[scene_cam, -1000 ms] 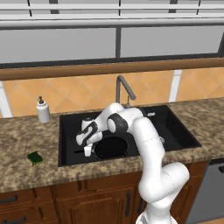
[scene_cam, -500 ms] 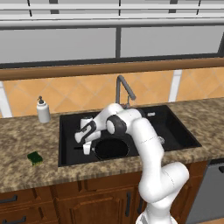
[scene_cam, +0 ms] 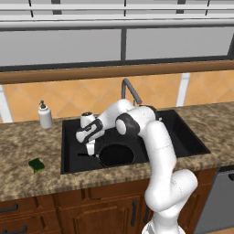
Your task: Pick the pan and sponge and place them into the sink. Then turn on the water.
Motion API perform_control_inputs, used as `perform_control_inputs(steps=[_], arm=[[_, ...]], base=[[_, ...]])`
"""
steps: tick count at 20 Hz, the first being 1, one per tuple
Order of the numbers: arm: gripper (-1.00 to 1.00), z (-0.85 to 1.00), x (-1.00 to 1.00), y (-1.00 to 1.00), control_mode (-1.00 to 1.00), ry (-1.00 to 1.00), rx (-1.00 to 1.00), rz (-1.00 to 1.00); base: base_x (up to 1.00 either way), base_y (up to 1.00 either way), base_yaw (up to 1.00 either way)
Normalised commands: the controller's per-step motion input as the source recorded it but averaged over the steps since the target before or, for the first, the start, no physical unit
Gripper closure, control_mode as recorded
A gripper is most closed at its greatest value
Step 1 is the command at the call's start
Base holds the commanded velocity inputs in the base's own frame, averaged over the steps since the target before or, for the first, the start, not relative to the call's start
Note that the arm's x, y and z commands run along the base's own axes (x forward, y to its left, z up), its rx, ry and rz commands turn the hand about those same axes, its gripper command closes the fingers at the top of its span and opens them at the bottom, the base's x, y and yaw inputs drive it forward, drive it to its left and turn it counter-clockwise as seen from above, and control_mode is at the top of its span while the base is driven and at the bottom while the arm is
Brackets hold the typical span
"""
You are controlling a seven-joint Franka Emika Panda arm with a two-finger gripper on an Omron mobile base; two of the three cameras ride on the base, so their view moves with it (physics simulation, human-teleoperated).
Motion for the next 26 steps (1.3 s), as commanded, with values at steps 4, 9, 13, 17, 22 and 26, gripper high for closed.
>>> perform_control_inputs(steps=[4, 9, 13, 17, 22, 26], arm=[[-1.00, 1.00, -0.44, 0.02, -1.00, -0.18, 0.00, 0.49], [-1.00, 0.96, -0.39, 0.00, -1.00, -0.18, 0.00, 0.74], [-1.00, 0.80, -0.36, 0.00, -1.00, -0.15, 0.00, 0.78], [-1.00, 0.71, -0.24, 0.00, -1.00, -0.12, 0.00, 0.77], [-1.00, 0.48, -0.01, 0.10, -1.00, 0.00, 0.00, 0.85], [-1.00, 0.22, -0.22, 0.26, -1.00, 0.00, -0.07, 0.77]], base=[[0.00, 0.00, 0.00], [0.00, 0.00, 0.00], [0.00, 0.00, 0.00], [0.00, 0.00, 0.00], [0.00, 0.00, 0.00], [0.00, 0.00, 0.00]])
